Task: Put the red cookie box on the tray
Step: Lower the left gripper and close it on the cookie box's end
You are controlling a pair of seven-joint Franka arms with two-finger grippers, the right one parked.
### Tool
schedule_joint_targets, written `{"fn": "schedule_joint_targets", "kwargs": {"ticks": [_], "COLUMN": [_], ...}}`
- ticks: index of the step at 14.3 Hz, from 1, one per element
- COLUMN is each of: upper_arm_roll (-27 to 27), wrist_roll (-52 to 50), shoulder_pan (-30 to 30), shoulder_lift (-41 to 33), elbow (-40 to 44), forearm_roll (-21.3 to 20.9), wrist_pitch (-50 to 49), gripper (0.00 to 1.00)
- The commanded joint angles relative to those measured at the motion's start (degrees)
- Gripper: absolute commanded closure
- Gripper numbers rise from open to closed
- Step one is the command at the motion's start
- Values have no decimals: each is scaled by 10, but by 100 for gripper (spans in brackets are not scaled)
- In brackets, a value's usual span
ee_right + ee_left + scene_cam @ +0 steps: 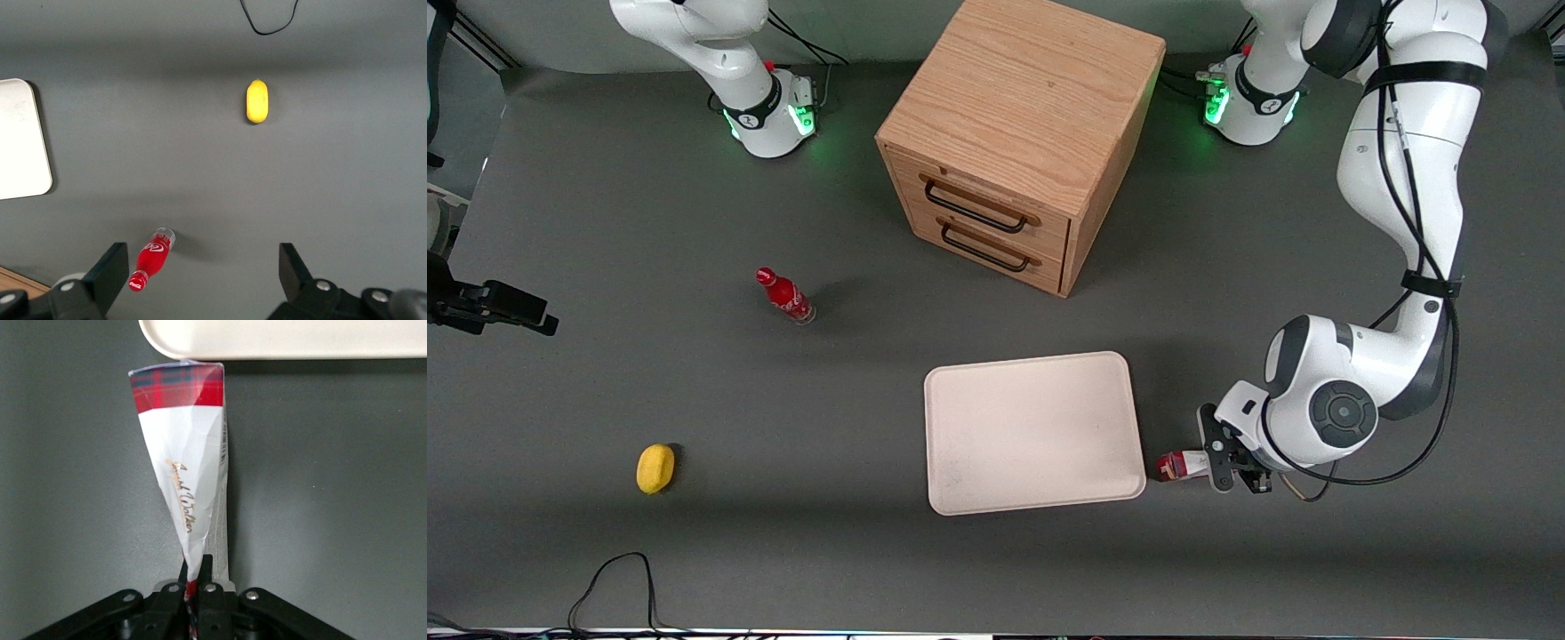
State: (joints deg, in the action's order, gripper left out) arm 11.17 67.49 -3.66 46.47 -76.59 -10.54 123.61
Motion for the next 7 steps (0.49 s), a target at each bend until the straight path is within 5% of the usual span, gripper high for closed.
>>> {"fn": "schedule_joint_targets", "kwargs": {"ticks": [1,7], "upper_arm_roll": [-6,-5], "wrist_roll": [-17,-75], "shoulder_pan": [-7,-6], "shoulder_lift": [-48,-213], "elbow": [-4,-6], "forearm_roll": [-7,-2], "wrist_pitch": [-60,-260], "gripper": [100,100]}}
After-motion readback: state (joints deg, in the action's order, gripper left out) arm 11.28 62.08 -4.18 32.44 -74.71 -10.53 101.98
